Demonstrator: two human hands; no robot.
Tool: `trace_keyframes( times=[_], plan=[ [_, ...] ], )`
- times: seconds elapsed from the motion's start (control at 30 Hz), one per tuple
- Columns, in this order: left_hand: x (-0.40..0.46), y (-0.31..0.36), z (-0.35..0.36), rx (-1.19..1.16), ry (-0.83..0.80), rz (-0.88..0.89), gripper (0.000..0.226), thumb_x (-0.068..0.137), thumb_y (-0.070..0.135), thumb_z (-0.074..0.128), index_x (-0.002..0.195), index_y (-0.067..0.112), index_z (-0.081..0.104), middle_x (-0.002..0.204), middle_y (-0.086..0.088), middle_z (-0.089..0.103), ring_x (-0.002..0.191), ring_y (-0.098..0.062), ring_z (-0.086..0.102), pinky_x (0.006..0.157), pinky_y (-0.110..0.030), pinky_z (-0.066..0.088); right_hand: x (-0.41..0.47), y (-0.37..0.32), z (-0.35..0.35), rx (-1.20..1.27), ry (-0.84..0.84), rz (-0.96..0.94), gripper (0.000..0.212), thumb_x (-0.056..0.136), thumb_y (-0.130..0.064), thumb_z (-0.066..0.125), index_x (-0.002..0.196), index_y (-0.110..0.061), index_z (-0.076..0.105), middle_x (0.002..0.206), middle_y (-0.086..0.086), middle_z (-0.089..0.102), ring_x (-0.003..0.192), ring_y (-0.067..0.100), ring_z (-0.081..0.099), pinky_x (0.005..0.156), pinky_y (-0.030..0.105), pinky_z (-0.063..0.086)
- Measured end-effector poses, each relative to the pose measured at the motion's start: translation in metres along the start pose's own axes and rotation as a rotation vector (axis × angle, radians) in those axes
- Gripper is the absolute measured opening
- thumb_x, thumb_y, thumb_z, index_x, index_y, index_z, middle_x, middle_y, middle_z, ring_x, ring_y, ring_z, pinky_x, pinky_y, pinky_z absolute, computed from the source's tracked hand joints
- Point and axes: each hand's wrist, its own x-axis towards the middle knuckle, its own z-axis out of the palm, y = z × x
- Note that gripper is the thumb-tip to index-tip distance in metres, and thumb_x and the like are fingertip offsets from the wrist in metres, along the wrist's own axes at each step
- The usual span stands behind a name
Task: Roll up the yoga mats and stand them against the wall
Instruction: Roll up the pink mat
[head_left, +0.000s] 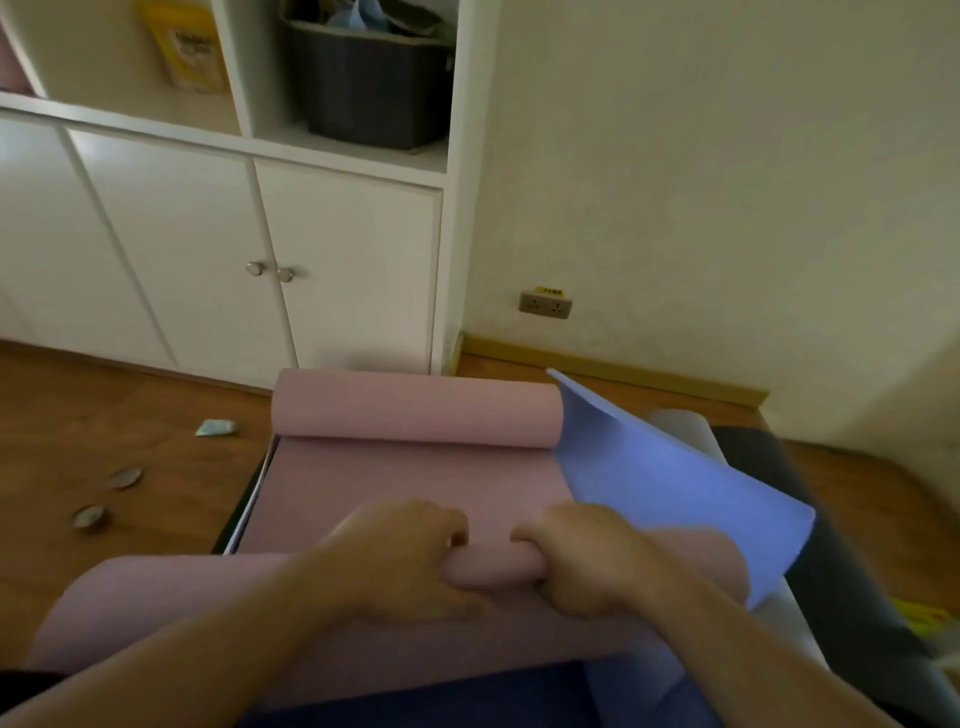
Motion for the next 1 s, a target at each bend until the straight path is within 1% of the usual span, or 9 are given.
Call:
trace_keyframes(
  times=[0.1,0.2,0.37,0.5,0.63,0.77,0.87,0.93,1.0],
  plan=[
    [-0.004,-0.024,-0.028,-0.375,-0.116,-0.164,0.081,0.075,0.097,0.038,0.115,0.033,0.069,0.114,0.013,0.066,0.101,-0.008,0.063,0.1,-0.035,0.051,0.002,-0.004,-0.005,-0.102,0.209,-0.102,0.015,0.086,-0.023,0.063,0.097,-0.033,0.059,0.095,-0.004,0.066,0.087,0.021,0.061,0.057,0.034,0.028],
    [-0.009,-0.06,-0.033,-0.493,-0.272,-0.329,0.1,0.061,0.105,0.049,0.13,0.035,0.07,0.13,0.012,0.067,0.117,-0.011,0.064,0.115,-0.04,0.042,0.004,-0.002,-0.003,-0.191,0.442,-0.2,0.025,0.069,-0.026,0.073,0.09,-0.035,0.06,0.086,-0.008,0.063,0.081,0.018,0.06,0.056,0.03,0.028],
    [-0.013,-0.069,-0.029,-0.6,-0.352,-0.395,0.085,0.064,0.095,0.063,0.116,0.029,0.075,0.116,0.006,0.074,0.107,-0.014,0.071,0.103,-0.036,0.053,0.005,-0.007,0.001,-0.167,0.547,-0.271,0.033,0.065,-0.02,0.075,0.093,-0.028,0.059,0.088,-0.007,0.059,0.082,0.019,0.055,0.06,0.032,0.046],
    [-0.018,-0.07,-0.038,-0.486,-0.073,-0.319,0.066,0.066,0.084,0.074,0.097,0.026,0.077,0.085,0.011,0.077,0.08,-0.007,0.074,0.071,-0.024,0.054,0.007,-0.01,-0.003,-0.15,0.463,-0.145,0.057,0.073,-0.027,0.078,0.127,-0.025,0.058,0.119,-0.002,0.056,0.106,0.021,0.052,0.087,0.039,0.056],
    [-0.016,-0.062,-0.038,-0.269,0.337,-0.259,0.054,0.068,0.069,0.085,0.1,0.036,0.058,0.087,0.016,0.063,0.079,-0.007,0.062,0.065,-0.027,0.045,-0.002,-0.01,-0.012,0.167,0.223,-0.068,0.12,0.081,-0.063,0.081,0.168,-0.034,0.005,0.166,-0.012,0.006,0.152,0.011,0.011,0.127,0.032,0.02],
    [-0.012,-0.047,-0.022,0.074,0.678,0.064,0.041,0.081,0.062,0.075,0.099,0.041,0.045,0.087,0.018,0.058,0.077,-0.015,0.057,0.062,-0.032,0.039,0.006,0.006,-0.03,0.128,0.451,-0.043,0.123,0.078,-0.065,0.082,0.168,-0.027,0.007,0.169,-0.005,0.009,0.157,0.018,0.009,0.131,0.034,0.013],
    [-0.011,-0.045,-0.014,0.179,0.873,0.418,0.041,0.077,0.054,0.083,0.096,0.033,0.053,0.085,0.012,0.065,0.071,-0.019,0.062,0.053,-0.031,0.046,0.015,0.019,-0.036,0.089,0.436,-0.069,0.11,0.067,-0.067,0.086,0.156,-0.029,0.033,0.157,-0.009,0.033,0.153,0.02,0.023,0.128,0.032,0.018],
    [-0.013,-0.043,-0.012,0.227,0.834,0.464,0.047,0.076,0.055,0.086,0.099,0.033,0.051,0.088,0.011,0.067,0.072,-0.017,0.065,0.055,-0.032,0.051,0.014,0.014,-0.041,0.056,0.412,-0.015,0.074,0.065,-0.071,0.083,0.122,-0.037,0.049,0.126,-0.014,0.052,0.13,0.017,0.046,0.112,0.037,0.043],
    [-0.02,-0.041,-0.015,0.252,0.705,0.294,0.054,0.077,0.071,0.074,0.107,0.037,0.046,0.095,0.013,0.07,0.078,-0.015,0.068,0.062,-0.033,0.055,0.011,0.004,-0.045,0.007,0.382,0.061,0.061,0.071,-0.067,0.084,0.107,-0.036,0.046,0.113,-0.013,0.058,0.109,0.017,0.056,0.083,0.036,0.047]
  ],
)
